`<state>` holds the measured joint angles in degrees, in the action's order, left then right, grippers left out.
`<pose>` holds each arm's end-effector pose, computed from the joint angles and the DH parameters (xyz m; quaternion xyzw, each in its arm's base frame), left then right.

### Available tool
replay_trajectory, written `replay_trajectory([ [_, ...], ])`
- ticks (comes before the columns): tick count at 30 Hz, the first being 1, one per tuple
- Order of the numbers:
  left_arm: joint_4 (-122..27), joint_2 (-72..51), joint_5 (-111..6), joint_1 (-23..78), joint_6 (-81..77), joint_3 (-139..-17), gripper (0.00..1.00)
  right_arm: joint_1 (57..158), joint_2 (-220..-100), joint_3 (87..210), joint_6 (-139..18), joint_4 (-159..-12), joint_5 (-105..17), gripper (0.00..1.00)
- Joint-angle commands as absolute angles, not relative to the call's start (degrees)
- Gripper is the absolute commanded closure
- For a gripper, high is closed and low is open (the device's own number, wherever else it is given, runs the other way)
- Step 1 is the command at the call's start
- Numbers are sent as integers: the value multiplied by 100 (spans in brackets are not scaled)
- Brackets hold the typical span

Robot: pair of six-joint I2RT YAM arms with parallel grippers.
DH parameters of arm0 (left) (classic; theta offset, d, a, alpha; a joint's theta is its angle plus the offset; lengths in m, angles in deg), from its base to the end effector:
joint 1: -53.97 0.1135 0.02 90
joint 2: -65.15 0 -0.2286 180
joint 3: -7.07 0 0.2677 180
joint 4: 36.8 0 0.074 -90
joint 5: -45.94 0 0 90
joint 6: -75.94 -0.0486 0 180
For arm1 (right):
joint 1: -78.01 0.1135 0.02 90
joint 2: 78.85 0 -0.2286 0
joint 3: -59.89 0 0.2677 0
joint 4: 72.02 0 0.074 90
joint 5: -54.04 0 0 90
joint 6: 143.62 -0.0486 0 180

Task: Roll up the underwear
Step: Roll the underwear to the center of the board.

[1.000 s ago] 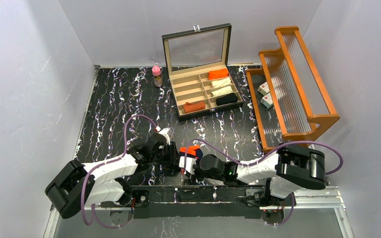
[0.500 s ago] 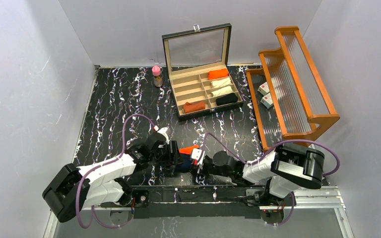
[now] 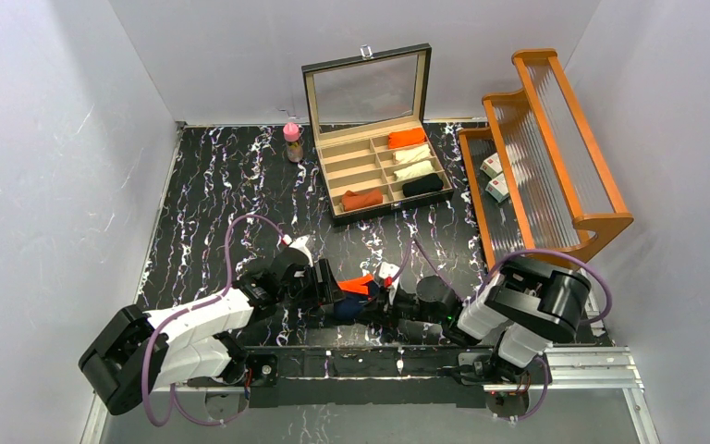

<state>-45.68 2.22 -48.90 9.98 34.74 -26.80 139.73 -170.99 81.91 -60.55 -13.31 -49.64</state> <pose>0.1745 -0.1742 0.1118 -0.0192 0.8977 -0.3437 0.2749 0.1028 0.2154 0.0662 -0.4205 0.6475 0.4307 0.4673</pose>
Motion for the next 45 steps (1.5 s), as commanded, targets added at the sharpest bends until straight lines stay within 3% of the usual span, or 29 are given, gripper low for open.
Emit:
replay_trajectory([
  [1,-4509,295,-4686,985,3592,-2574,35,13855,-17421,7970,-6752,-1792,-5047,99],
  [9,-4320,38,-4702,985,3788,-2369,46,13159,-18180,7922,-7918,-739,-5879,99],
  [15,-4371,-743,-4920,981,3570,-2499,59,12746,-18861,7849,-8867,102,-6242,99],
  [19,-4456,-1111,-4925,972,3522,-2528,61,12613,-19148,7901,-9365,430,-6446,99],
  [23,-4715,-872,-4613,970,3557,-2596,51,12430,-19079,8064,-9729,-184,-6526,97],
  [32,-5692,868,-3315,991,3896,-2719,25,12191,-18797,8611,-10018,-2591,-6413,97],
  [39,-4037,1994,-4226,985,3884,-1865,21,11869,-19673,8417,-10734,-1282,-7070,96],
  [45,-3582,1310,-5355,985,3398,-1770,22,11670,-19822,8341,-10875,-1123,-7137,93],
])
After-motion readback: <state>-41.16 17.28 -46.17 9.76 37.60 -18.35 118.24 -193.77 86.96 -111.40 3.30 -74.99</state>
